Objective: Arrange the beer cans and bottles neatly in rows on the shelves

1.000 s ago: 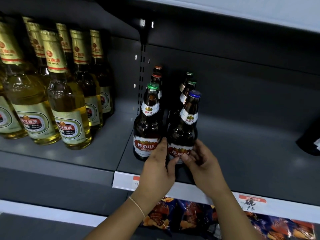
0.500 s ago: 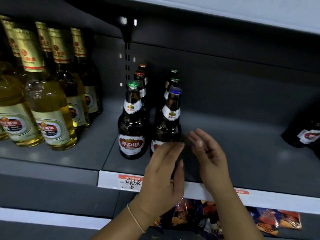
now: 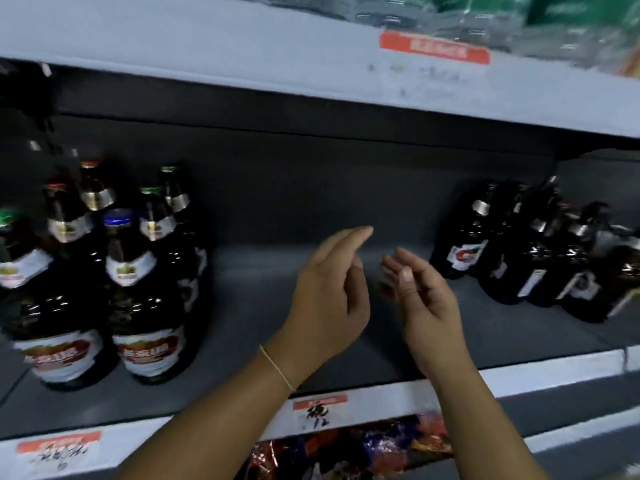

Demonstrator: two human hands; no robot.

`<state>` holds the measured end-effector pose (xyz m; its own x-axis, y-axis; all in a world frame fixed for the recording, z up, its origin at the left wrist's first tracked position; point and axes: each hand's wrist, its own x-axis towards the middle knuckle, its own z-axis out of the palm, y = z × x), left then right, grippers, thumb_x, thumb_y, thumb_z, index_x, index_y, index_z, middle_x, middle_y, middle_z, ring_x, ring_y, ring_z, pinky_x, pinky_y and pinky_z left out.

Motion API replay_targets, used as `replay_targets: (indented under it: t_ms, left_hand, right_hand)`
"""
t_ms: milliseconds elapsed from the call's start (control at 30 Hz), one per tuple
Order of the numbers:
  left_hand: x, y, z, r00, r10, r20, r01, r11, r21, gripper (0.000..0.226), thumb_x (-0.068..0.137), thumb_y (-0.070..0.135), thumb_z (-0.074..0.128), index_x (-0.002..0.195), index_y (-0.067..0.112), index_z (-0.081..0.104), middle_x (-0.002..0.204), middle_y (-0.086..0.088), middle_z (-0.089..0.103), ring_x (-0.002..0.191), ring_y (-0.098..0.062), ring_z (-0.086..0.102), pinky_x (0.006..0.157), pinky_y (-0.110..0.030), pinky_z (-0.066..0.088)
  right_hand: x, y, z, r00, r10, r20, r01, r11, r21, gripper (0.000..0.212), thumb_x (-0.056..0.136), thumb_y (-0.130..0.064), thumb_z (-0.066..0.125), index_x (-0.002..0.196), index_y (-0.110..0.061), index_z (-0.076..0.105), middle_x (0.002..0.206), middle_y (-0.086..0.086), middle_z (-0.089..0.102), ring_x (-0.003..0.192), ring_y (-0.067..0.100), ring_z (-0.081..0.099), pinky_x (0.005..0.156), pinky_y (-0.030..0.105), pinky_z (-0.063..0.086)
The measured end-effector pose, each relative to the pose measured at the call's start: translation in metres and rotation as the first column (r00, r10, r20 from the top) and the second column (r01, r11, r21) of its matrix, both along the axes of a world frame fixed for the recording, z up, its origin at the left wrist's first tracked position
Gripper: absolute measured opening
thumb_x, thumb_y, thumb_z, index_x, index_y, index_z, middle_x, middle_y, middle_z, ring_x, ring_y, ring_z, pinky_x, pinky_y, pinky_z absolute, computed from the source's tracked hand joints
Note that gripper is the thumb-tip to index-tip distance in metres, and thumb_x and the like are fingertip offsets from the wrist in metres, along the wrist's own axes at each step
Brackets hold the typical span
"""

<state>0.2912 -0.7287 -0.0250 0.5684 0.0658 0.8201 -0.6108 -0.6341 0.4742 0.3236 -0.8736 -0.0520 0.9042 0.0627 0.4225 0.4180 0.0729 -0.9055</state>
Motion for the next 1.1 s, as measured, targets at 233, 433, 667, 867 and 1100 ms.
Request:
replay_targets:
  t_ms: [233,433,667,867,1100]
  left_hand:
    - [0.078,-0.083,0.010,0.993,-0.086,-0.077,0.085,0.996,-0.019,0.038,0.095,0.006,0.045,0.132,0.005,0.054,0.124,-0.006,0.060,0.112,-0.008,0.054,0.099,-0.015,0.042]
    - [0.132,-0.129,0.014,0.883,-0.148,-0.445,0.173,0.985,0.015,0.049,0.101,0.019,0.043,0.149,0.017,0.031,0.147,-0.001,0.043,0.135,-0.013,0.041,0.113,-0.030,0.034]
    - [0.161,-0.149,0.007,0.826,-0.129,-0.548,0.146,0.989,-0.013,0.050,0.102,0.017,0.042,0.150,0.017,0.030,0.151,0.000,0.038,0.138,-0.014,0.036,0.107,-0.016,0.027]
    - [0.169,-0.148,0.001,0.831,-0.068,-0.552,0.095,0.995,0.019,0.050,0.101,0.014,0.044,0.149,0.014,0.032,0.150,-0.003,0.041,0.137,-0.016,0.039,0.110,-0.020,0.030]
    - [0.171,-0.138,-0.010,0.803,-0.013,-0.596,0.034,0.999,0.024,0.051,0.100,0.017,0.047,0.149,0.013,0.033,0.149,-0.006,0.042,0.135,-0.019,0.042,0.113,-0.027,0.033]
  right_hand:
    - [0.067,-0.093,0.012,0.995,-0.099,0.010,0.100,0.993,-0.066,0.031,0.098,-0.017,0.054,0.128,-0.027,0.053,0.128,-0.003,0.063,0.122,0.006,0.058,0.110,0.039,0.045]
    - [0.134,-0.141,0.024,0.966,-0.257,0.000,0.251,0.942,-0.224,0.042,0.094,-0.022,0.064,0.134,-0.020,0.052,0.108,0.007,0.067,0.088,0.012,0.066,0.090,0.043,0.057]
    - [0.211,-0.159,0.042,0.926,-0.365,0.091,0.369,0.834,-0.411,0.028,0.093,-0.025,0.061,0.117,-0.012,0.056,0.099,-0.003,0.061,0.090,0.015,0.059,0.085,0.032,0.052]
    - [0.256,-0.154,0.032,0.913,-0.397,0.094,0.375,0.726,-0.577,0.020,0.090,-0.024,0.056,0.105,-0.011,0.055,0.076,-0.012,0.053,0.063,0.004,0.051,0.050,0.008,0.032]
    - [0.265,-0.149,0.024,0.861,-0.451,0.236,0.488,0.597,-0.637,0.022,0.091,-0.028,0.055,0.103,-0.010,0.058,0.085,-0.002,0.054,0.087,0.028,0.064,0.069,0.026,0.036]
